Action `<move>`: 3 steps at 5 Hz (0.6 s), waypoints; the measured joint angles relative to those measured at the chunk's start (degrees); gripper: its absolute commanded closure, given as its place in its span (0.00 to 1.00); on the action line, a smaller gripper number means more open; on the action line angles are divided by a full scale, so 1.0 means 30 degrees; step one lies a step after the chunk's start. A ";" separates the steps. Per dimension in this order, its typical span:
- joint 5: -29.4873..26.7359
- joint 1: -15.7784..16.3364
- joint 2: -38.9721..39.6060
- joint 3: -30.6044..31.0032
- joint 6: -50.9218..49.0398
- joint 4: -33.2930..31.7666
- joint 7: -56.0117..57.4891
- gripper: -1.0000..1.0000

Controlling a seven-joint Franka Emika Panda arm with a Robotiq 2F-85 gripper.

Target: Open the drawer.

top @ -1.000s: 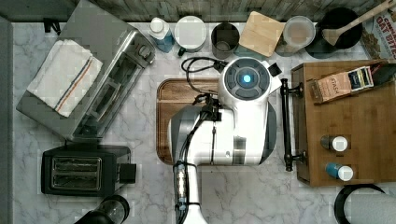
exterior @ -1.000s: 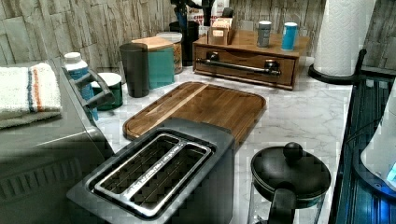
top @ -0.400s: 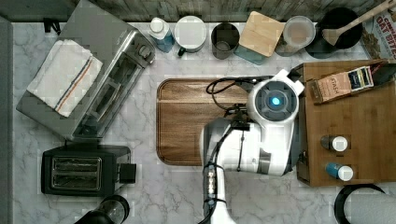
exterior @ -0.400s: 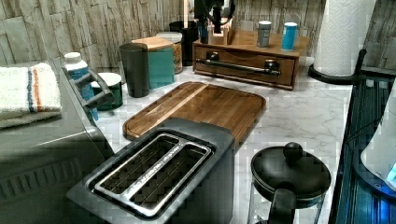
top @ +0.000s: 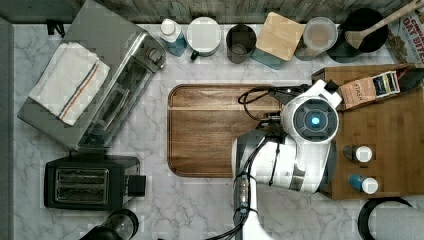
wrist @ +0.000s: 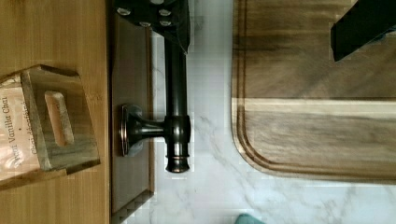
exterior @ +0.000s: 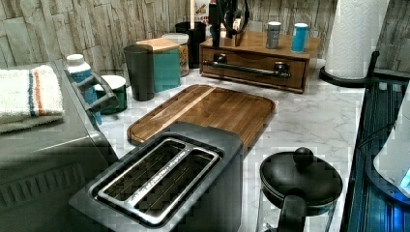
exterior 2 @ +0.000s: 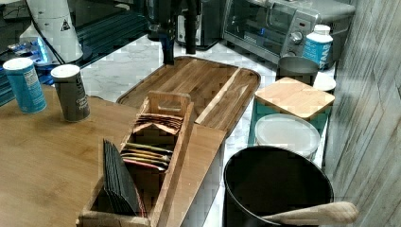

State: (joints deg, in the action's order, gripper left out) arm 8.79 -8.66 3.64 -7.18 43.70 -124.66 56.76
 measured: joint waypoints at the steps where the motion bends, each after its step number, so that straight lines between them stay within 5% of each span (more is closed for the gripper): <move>1: -0.0005 -0.0228 0.0522 -0.0156 0.0205 0.0000 0.1110 0.00; 3: 0.0019 -0.0354 0.0788 -0.0466 0.3171 -0.0560 0.1184 0.00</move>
State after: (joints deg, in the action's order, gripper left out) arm 8.85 -9.72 6.00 -8.57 53.21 -126.34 60.32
